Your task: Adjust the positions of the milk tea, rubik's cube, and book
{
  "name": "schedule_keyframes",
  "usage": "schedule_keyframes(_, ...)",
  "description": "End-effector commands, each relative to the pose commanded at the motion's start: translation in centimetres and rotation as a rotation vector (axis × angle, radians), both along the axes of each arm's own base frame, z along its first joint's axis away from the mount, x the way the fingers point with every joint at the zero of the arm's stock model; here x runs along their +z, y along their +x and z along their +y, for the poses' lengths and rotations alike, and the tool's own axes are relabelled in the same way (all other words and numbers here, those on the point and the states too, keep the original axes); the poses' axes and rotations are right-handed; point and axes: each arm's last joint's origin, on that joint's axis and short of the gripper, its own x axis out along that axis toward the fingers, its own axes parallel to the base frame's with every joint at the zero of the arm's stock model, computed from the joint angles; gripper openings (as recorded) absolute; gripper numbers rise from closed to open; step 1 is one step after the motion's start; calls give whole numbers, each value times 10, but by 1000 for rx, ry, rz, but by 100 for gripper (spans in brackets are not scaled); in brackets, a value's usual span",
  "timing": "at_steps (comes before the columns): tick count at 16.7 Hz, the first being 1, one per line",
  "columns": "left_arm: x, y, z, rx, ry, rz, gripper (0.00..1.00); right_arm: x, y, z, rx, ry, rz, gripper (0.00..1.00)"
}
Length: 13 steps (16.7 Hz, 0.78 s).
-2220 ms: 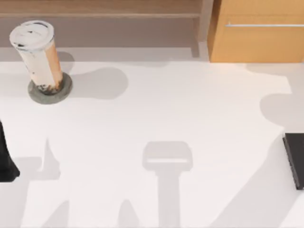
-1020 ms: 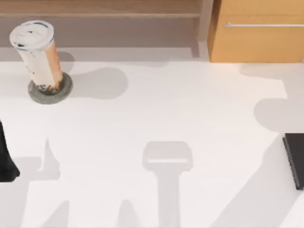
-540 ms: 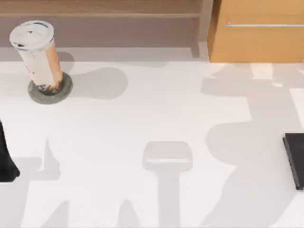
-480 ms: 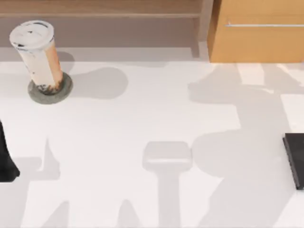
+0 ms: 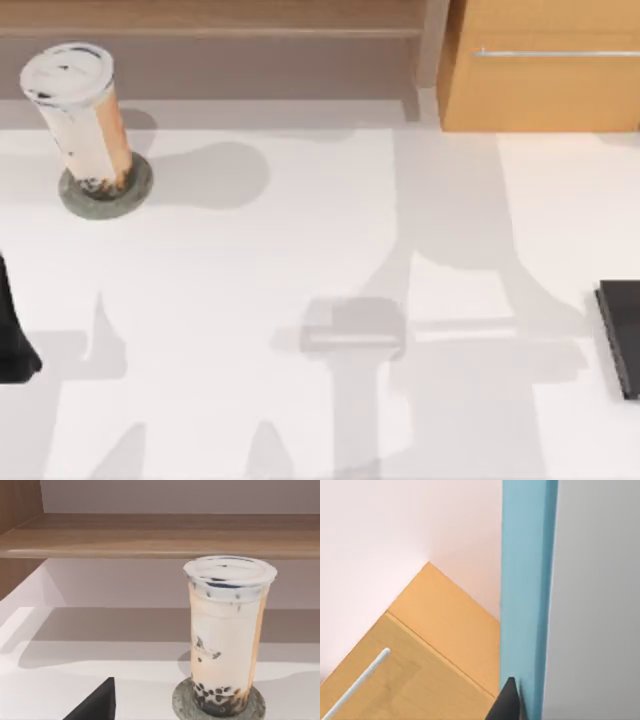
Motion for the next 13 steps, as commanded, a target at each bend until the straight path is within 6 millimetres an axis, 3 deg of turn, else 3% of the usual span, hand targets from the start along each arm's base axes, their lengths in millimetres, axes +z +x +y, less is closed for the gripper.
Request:
schedule_keyframes(5, 0, 0, 0, 0, 0, 0, 100, -97, -62, 39, 4, 401, 175, 0)
schedule_keyframes(9, 0, 0, 0, 0, 0, 0, 100, -178, -108, 63, -36, 625, 370, 0)
schedule_keyframes(13, 0, 0, 0, 0, 0, 0, 100, -226, -143, 78, -82, 738, 507, 0)
